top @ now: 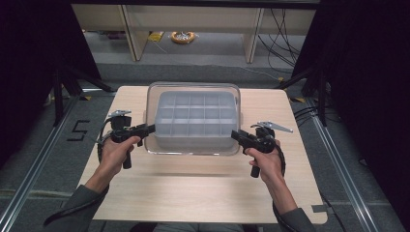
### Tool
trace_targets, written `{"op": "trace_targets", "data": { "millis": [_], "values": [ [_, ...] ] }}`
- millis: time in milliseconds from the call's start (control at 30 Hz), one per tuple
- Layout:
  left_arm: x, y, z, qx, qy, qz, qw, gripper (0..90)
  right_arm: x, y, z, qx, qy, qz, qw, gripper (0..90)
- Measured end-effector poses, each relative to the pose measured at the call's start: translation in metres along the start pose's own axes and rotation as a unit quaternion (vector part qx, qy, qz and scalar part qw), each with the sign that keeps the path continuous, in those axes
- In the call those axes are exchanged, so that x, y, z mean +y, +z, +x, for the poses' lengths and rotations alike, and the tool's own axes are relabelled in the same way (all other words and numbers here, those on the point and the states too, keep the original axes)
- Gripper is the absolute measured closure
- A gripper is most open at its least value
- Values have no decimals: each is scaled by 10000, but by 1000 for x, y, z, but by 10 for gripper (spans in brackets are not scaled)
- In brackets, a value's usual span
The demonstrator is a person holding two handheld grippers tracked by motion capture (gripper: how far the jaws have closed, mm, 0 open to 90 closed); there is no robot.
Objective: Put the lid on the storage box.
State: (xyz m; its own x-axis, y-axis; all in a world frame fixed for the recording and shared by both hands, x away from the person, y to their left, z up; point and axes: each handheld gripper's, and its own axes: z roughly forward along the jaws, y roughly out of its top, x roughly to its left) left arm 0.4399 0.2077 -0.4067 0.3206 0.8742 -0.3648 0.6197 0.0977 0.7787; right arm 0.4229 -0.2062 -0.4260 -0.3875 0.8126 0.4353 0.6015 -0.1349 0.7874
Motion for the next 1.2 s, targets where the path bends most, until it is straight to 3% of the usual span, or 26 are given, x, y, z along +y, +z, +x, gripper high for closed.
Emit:
{"op": "trace_targets", "data": {
  "millis": [33, 67, 267, 300, 333, 400, 467, 500, 533, 700, 733, 800, 900, 933, 967, 1000, 1100, 1200],
  "values": [
    [3, 1, 0, 1, -25, -4, 10000, 583, 2, 2, -2, -40, -87, -31, 9999, 636],
    [6, 3, 0, 11, -30, 5, 10000, 583, 5, 3, -2, 28, -56, -57, 10000, 636],
    [23, 12, 0, 105, -82, -34, 9999, 582, 22, 12, -4, -101, -109, -124, 9998, 629],
    [26, 14, 1, 122, -96, -29, 9999, 582, 24, 13, -1, -106, 87, -65, 9999, 628],
    [28, 16, 2, 156, -118, -34, 9998, 580, 27, 16, -4, -158, -96, -114, 9998, 627],
    [32, 20, 3, 193, -167, -26, 9997, 579, 31, 21, -1, -247, 95, -45, 9996, 623],
    [35, 22, 4, 246, -165, -3, 9996, 577, 35, 26, -5, -250, -101, -107, 9996, 621],
    [36, 24, 4, 263, -201, -44, 9994, 576, 37, 28, -4, -275, -34, -86, 9996, 618],
    [37, 24, 5, 281, -190, -21, 9994, 575, 38, 28, 0, -268, 215, -26, 9994, 617],
    [40, 32, 9, 331, -258, 32, 9991, 571, 42, 37, -3, -324, 94, -64, 9994, 615],
    [40, 34, 9, 339, -303, 26, 9990, 570, 43, 39, -6, -368, -64, -86, 9993, 616],
    [39, 38, 10, 339, -327, 71, 9989, 569, 43, 41, -6, -372, 105, -46, 9992, 615],
    [38, 45, 10, 320, -436, 56, 9985, 566, 44, 43, -11, -398, 35, -36, 9992, 613],
    [38, 47, 10, 317, -450, 79, 9985, 566, 44, 44, -10, -482, 214, 10, 9986, 612],
    [38, 49, 11, 320, -419, 143, 9985, 565, 44, 45, -15, -459, 45, -27, 9989, 612],
    [38, 51, 10, 334, -441, 139, 9984, 565, 44, 45, -13, -478, 348, 30, 9982, 611],
    [36, 56, 10, 369, -442, 197, 9981, 564, 42, 48, -17, -540, 340, -6, 9980, 611],
    [35, 60, 9, 400, -476, 213, 9978, 563, 42, 50, -24, -563, 118, -1, 9983, 610]
  ]
}}
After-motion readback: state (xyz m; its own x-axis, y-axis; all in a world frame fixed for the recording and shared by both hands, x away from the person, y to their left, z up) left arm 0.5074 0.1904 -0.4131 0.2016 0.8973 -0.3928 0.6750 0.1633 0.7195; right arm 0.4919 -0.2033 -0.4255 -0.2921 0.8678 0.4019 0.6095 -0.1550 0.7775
